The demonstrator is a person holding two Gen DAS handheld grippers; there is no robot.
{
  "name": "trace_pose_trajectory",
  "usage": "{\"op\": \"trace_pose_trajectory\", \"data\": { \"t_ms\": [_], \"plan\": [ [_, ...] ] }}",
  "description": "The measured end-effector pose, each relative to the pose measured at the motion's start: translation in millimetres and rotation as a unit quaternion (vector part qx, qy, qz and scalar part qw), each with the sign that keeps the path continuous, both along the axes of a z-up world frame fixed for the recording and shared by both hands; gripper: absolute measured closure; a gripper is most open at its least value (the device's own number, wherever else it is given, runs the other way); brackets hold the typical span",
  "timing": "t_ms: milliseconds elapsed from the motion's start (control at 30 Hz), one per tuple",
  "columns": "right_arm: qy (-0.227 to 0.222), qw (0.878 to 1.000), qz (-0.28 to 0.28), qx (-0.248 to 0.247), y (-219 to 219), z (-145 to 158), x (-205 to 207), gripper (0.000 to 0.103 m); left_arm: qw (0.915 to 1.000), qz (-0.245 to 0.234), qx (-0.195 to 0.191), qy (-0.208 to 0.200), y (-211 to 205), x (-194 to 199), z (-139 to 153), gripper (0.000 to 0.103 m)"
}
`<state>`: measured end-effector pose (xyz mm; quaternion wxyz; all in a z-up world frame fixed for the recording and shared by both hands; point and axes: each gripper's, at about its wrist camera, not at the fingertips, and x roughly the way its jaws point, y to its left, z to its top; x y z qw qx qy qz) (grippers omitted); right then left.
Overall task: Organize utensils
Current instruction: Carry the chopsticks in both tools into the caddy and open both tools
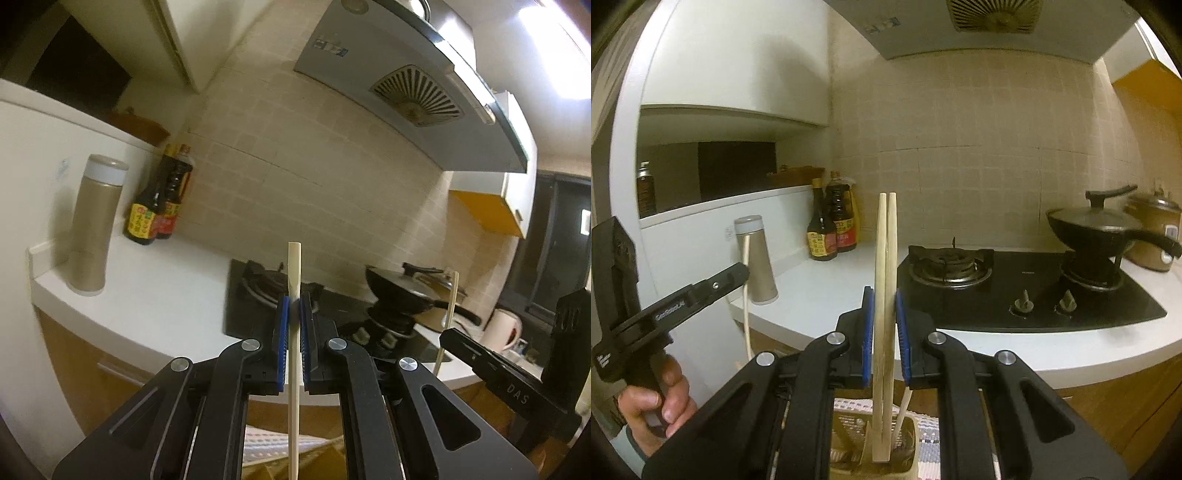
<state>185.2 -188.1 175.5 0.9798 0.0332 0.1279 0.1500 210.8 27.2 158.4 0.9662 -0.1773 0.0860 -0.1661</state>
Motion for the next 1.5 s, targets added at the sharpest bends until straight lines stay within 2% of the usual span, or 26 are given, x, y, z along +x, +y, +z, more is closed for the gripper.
{"op": "trace_pose_trajectory", "data": {
  "t_ms": [233,433,600,733,900,1033,1167,1300,1500],
  "plan": [
    [0.004,1.000,-0.005,0.019,-1.0,-22.4,15.6,0.093,0.9990,0.031,0.029,-0.014,-4.7,1.2,-18.2,0.099],
    [0.005,0.999,0.012,0.029,-0.2,-17.6,11.1,0.093,0.9993,0.024,0.026,-0.015,-1.2,1.5,-21.3,0.099],
    [-0.022,0.999,0.001,0.027,4.0,-11.2,3.5,0.093,0.9991,0.028,0.023,-0.021,1.6,1.4,-20.5,0.099],
    [-0.032,0.999,-0.024,0.026,5.9,-20.2,5.2,0.093,0.9981,0.043,0.030,-0.032,0.9,1.8,-21.9,0.099],
    [-0.026,0.997,-0.042,0.055,1.1,-36.6,11.5,0.093,0.9965,0.058,0.037,-0.048,-2.7,0.8,-23.5,0.099],
    [-0.029,0.997,-0.036,0.069,-0.1,-33.1,12.0,0.093,0.9960,0.061,0.038,-0.052,-3.4,-0.6,-24.7,0.099],
    [-0.039,0.997,-0.033,0.061,3.9,-29.5,9.6,0.093,0.9965,0.058,0.034,-0.049,-0.9,1.0,-27.0,0.099],
    [-0.020,0.998,-0.020,0.056,1.1,-38.3,9.3,0.093,0.9981,0.044,0.031,-0.031,0.5,5.4,-34.9,0.099],
    [0.036,0.997,0.016,0.064,-8.7,-50.0,14.7,0.093,0.9984,0.042,0.018,-0.035,3.8,5.8,-38.3,0.099]
  ]
}}
